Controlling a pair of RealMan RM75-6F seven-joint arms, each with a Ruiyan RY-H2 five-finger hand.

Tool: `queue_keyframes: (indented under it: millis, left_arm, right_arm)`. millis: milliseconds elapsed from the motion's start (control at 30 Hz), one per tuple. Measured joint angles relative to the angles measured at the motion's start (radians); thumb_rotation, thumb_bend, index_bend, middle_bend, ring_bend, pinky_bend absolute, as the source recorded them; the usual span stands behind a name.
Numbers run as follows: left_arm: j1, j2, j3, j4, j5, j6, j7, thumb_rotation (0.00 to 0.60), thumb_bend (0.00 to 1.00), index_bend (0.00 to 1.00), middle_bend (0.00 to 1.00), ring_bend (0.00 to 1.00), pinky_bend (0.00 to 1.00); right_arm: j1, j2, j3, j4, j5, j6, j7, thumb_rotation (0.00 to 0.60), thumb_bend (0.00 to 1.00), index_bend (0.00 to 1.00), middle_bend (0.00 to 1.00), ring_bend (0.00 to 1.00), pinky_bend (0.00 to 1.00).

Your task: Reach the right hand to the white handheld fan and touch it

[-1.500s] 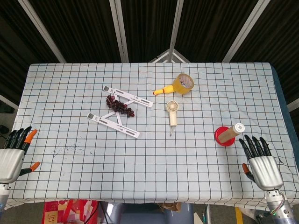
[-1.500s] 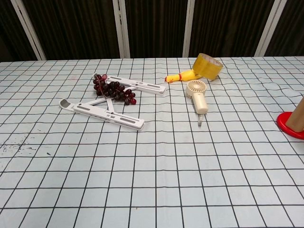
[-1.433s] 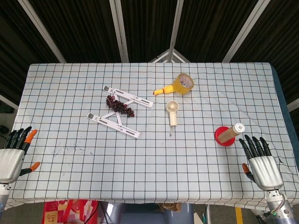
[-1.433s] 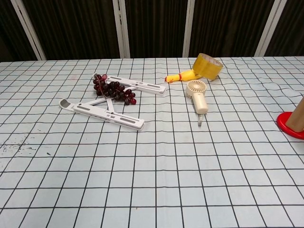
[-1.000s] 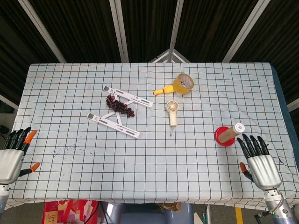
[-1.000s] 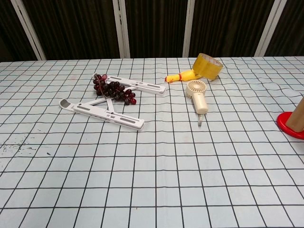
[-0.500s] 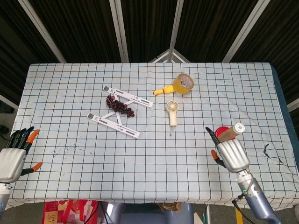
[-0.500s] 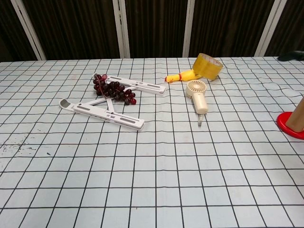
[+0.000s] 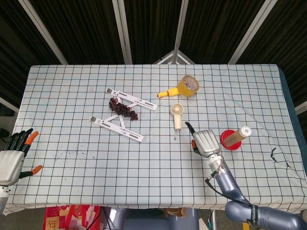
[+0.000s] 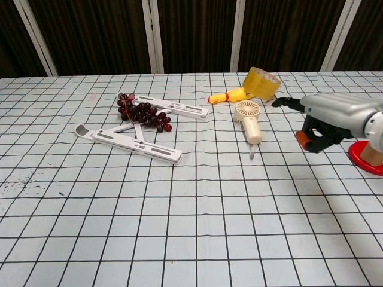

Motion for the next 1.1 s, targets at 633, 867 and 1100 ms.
queue_keyframes:
  millis: [633, 867, 1100]
  left_arm:
    - [-0.016, 0.001, -0.005, -0.006, -0.007, -0.023, -0.013, 0.600, 0.00, 0.00, 0.00, 0.00, 0.00]
    - [-0.022, 0.000, -0.005, -0.008, -0.006, -0.029, -0.018, 0.600, 0.00, 0.00, 0.00, 0.00, 0.00]
    - [-0.024, 0.000, -0.005, -0.010, -0.007, -0.031, -0.019, 0.600, 0.00, 0.00, 0.00, 0.00, 0.00]
  right_arm:
    - [0.197, -0.206, 0.064, 0.295, 0.232, -0.079, -0.041, 0.600, 0.69, 0.00, 0.84, 0.90, 0.87]
    - [0.220, -0.224, 0.059, 0.334, 0.264, -0.084, -0.034, 0.600, 0.69, 0.00, 0.84, 0.90, 0.87]
    - [0.227, -0.230, 0.041, 0.350, 0.285, -0.079, -0.027, 0.600, 0.69, 0.00, 0.84, 0.90, 0.87]
